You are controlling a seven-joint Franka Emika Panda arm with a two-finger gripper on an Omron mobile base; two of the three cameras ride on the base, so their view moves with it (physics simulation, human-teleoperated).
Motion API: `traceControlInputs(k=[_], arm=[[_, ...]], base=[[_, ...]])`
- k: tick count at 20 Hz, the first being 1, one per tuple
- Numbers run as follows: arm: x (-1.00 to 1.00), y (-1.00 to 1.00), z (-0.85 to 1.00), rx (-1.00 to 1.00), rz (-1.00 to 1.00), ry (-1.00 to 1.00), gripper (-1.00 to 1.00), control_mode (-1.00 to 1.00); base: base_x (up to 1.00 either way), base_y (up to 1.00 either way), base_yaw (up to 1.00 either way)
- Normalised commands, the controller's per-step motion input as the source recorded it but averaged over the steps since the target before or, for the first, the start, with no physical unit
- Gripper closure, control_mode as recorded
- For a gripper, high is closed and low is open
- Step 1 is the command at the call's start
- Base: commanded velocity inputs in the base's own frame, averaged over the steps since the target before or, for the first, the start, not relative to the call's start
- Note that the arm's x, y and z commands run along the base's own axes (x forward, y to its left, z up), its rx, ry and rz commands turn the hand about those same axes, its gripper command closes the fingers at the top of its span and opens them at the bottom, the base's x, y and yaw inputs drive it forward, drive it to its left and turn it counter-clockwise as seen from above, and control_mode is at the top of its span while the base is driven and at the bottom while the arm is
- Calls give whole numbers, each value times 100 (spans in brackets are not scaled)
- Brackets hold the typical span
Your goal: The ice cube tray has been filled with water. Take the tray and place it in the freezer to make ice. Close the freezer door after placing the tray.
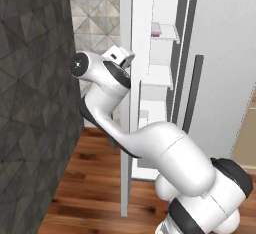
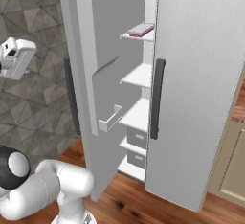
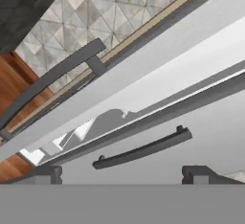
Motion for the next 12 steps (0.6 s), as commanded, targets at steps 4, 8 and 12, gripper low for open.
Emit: traceControlInputs(k=[4, 8, 12], arm=[[62, 0, 0, -3, 3, 4, -100, -100], [58, 1, 0, -4, 1, 4, -100, -100], [60, 0, 0, -2, 0, 4, -100, -100]], base=[[0, 0, 0], [0, 0, 0], [0, 0, 0]])
